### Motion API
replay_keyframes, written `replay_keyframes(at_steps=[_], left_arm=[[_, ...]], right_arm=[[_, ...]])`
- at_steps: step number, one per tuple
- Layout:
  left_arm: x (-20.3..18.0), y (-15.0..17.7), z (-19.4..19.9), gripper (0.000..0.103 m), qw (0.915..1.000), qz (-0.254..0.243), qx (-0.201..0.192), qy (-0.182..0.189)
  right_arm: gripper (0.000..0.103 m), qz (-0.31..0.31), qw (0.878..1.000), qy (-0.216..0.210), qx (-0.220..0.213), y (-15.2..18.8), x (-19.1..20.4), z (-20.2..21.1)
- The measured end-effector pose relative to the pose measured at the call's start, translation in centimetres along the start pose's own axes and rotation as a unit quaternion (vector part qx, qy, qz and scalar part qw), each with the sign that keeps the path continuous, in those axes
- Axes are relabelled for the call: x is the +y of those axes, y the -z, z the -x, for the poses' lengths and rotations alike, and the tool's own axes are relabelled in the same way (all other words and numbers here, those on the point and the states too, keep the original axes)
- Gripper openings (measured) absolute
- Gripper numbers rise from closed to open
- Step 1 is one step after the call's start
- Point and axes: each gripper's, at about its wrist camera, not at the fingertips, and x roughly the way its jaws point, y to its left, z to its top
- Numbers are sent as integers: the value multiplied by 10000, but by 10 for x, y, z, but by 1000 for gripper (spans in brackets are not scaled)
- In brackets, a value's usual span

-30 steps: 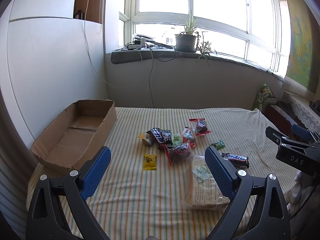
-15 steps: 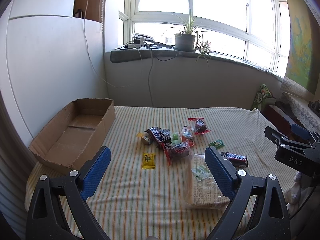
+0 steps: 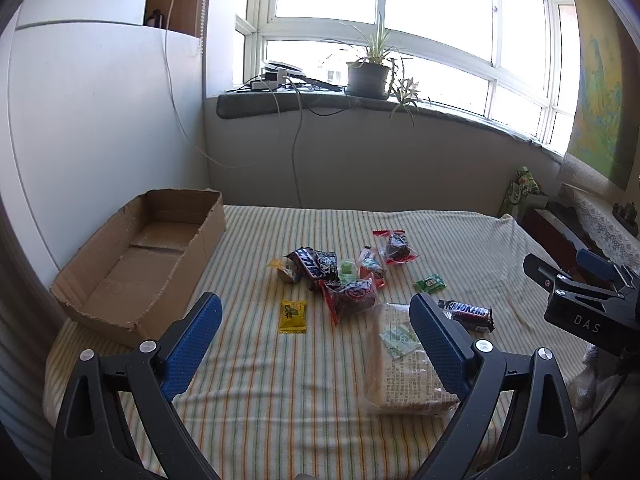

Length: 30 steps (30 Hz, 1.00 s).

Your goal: Organize snacks

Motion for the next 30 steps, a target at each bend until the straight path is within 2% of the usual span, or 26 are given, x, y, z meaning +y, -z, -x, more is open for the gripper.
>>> replay_keyframes(at_steps=[11, 13, 15, 17, 21, 23, 25, 27, 30], left_arm=[[8, 8, -12, 94, 9989, 254, 283, 288], [10, 10, -16, 94, 9978, 333, 396, 419], [14, 13, -22, 91, 9956, 466, 566, 582], [17, 17, -28, 87, 9918, 637, 752, 818], [19, 26, -40, 74, 9824, 923, 1083, 1210], [18, 30, -46, 71, 9773, 1017, 1210, 1410], [17, 34, -52, 65, 9691, 1157, 1379, 1684], [16, 37, -58, 64, 9605, 1330, 1524, 1913], [14, 41, -64, 61, 9532, 1422, 1686, 2067]], right_arm=[[103, 54, 9998, -127, 175, 6, 8, -10], [103, -4, 9990, -338, 292, 8, 7, -14], [97, -108, 9966, -660, 479, 12, 6, -19], [87, -293, 9910, -1056, 773, 19, 4, -27], [73, -666, 9743, -1701, 1318, 36, 5, -44], [61, -785, 9646, -1996, 1534, 44, 9, -50], [60, -892, 9549, -2259, 1709, 52, 14, -56], [59, -975, 9448, -2523, 1847, 58, 19, -59], [57, -1057, 9331, -2784, 2017, 61, 27, -63]])
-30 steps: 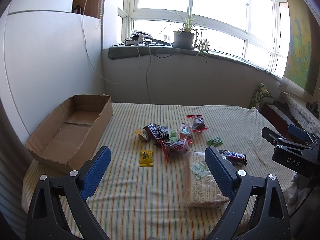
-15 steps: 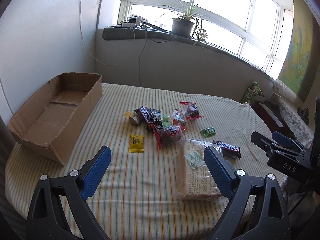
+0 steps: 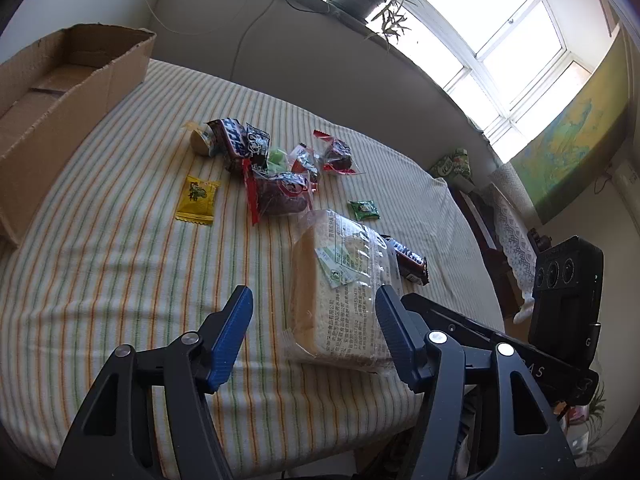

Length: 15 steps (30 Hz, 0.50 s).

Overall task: Organize snacks
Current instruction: 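Grasp the bagged bread loaf with the right gripper and lift it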

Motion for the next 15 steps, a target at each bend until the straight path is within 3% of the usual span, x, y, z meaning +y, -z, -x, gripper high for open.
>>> replay_keyframes(at_steps=[9, 15], left_arm=[[7, 7, -19, 50, 9988, 152, 404, 231], [3, 7, -20, 44, 9984, 45, 471, 302]], right_arm=[[52, -295, 9981, -353, 404, 2, -6, -16], [45, -297, 9971, -472, 508, -1, -6, -23]])
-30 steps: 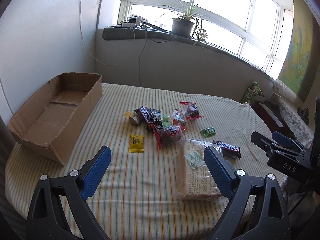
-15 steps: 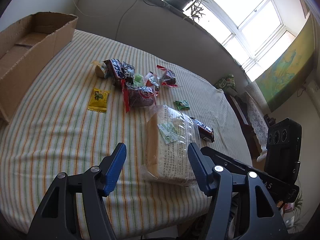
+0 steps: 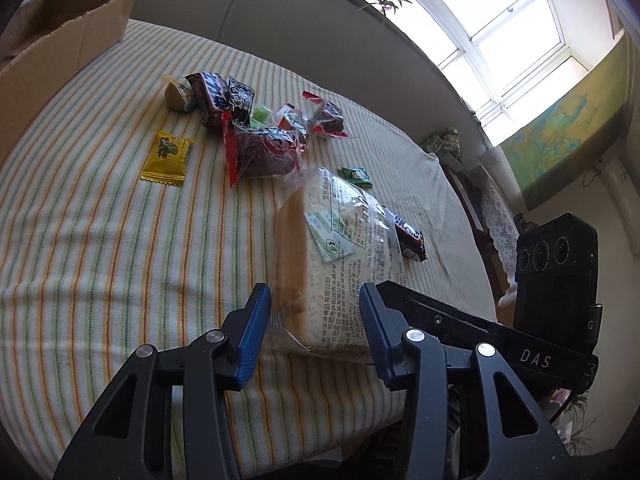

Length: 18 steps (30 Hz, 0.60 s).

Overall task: Organize snacks
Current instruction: 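Grasp the bagged bread loaf with the right gripper and lift it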

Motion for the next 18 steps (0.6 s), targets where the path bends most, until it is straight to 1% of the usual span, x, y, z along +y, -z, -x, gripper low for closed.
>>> replay_keyframes(at_steps=[3, 6, 11, 13, 18], left_arm=[[-8, 2, -2, 42, 9998, -187, -10, -74], [-13, 2, 1, 41, 9991, -366, -65, -212], [-12, 1, 5, 41, 9986, -401, -153, -308], [-13, 1, 10, 41, 9979, -469, -237, -389], [-11, -4, 29, 41, 9967, -475, -481, -452]], right_arm=[[42, 112, 9999, 38, 27, -2, 4, -1], [40, 231, 9997, 102, 33, -4, 9, -2], [38, 311, 9994, 59, 107, -6, 15, -3], [38, 404, 9991, 56, 110, -7, 21, -4], [38, 603, 9982, -23, 64, -15, 38, -3]])
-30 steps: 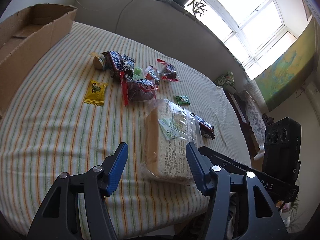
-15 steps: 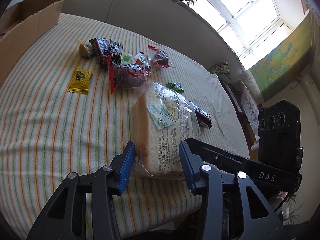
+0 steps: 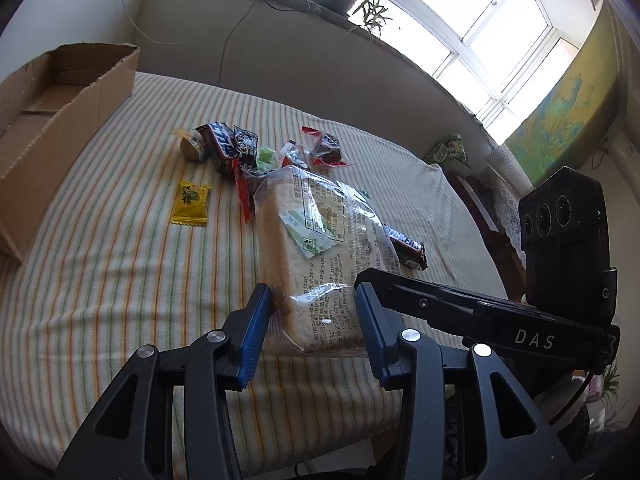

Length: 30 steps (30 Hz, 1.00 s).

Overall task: Organize snacks
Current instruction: 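Grasp the bagged bread loaf with the right gripper and lift it, then carry the bread loaf into the cardboard box and open the right gripper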

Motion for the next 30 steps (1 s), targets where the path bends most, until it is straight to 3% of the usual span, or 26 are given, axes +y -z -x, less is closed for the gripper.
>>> replay_keyframes(at_steps=[14, 30], left_arm=[[49, -28, 55, 41, 9952, 209, -854, -429], [121, -45, 99, 41, 9806, 656, -1455, -1141]], right_arm=[[38, 833, 9960, -332, -20, -46, 78, -31], [38, 1554, 9840, -822, 284, -86, 168, -107]])
